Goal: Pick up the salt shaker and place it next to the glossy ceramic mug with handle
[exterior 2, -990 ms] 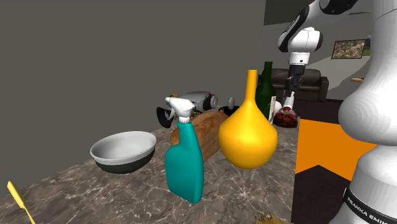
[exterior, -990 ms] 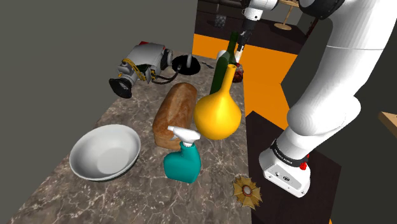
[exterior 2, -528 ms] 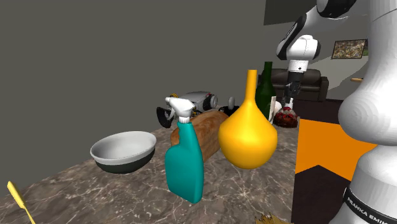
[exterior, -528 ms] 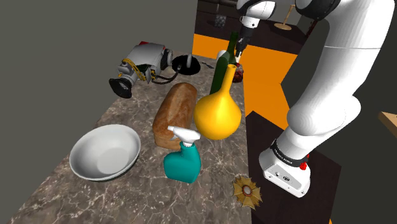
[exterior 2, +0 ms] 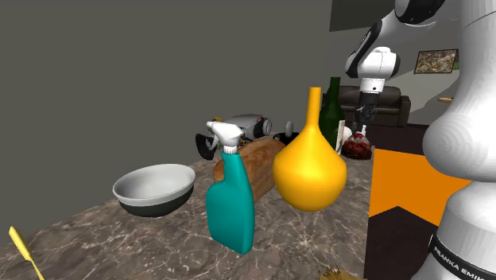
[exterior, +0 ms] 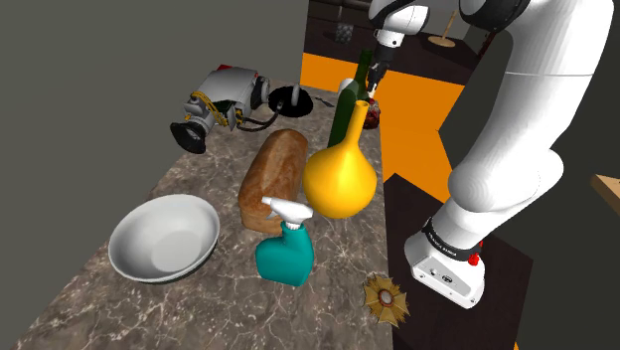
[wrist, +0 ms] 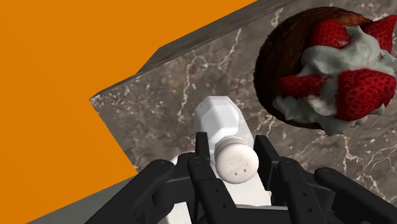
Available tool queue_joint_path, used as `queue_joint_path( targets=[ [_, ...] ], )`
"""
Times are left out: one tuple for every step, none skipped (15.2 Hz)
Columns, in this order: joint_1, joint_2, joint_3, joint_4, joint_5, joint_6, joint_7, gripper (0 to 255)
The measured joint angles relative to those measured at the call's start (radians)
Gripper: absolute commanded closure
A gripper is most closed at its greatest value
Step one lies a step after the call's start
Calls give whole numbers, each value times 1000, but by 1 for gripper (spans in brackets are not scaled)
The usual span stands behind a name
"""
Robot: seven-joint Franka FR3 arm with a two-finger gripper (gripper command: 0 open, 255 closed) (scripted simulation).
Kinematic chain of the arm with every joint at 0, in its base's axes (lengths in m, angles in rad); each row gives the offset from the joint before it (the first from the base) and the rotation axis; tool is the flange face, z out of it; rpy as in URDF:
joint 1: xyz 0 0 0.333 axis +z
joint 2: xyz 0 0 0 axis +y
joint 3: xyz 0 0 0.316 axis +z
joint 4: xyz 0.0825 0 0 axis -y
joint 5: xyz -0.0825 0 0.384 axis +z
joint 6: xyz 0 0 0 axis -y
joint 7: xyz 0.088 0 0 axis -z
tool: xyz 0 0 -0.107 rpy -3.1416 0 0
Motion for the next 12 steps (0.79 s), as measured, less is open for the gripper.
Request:
queue_joint_path(
  targets=[
    [0,0,0,0,0,0,0,0],
    [0,0,0,0,0,0,0,0],
    [0,0,0,0,0,0,0,0],
    [0,0,0,0,0,0,0,0],
    [0,0,0,0,0,0,0,0],
    [0,0,0,0,0,0,0,0],
    [0,0,0,0,0,0,0,0],
    [0,-7,-1,5,-3,-12,2,0],
    [-1,-12,-3,26,-6,-37,3,0],
    [-1,-18,-4,46,-9,-63,7,0],
    [-2,-25,-6,61,-12,-83,8,0],
    [-3,-28,-7,73,-14,-98,10,0]
  ],
)
